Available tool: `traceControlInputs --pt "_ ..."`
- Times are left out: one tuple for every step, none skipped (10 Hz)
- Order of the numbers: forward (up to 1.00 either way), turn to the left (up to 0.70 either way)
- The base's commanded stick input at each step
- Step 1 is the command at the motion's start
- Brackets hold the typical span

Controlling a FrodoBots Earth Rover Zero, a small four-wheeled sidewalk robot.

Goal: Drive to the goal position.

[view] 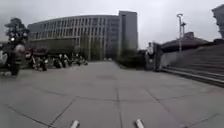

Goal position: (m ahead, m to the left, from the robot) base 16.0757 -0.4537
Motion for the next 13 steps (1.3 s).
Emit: traceControlInputs --pt "1.0 0.06" --pt "1.0 0.06" --pt "1.0 -0.01" --pt "1.0 -0.33" --pt "1.0 0.03" --pt "1.0 0.06" --pt "1.0 0.06" --pt "1.0 0.06" --pt "1.0 0.06" --pt "1.0 0.04" --pt "1.0 -0.16" --pt "1.0 -0.34" --pt "1.0 -0.34"
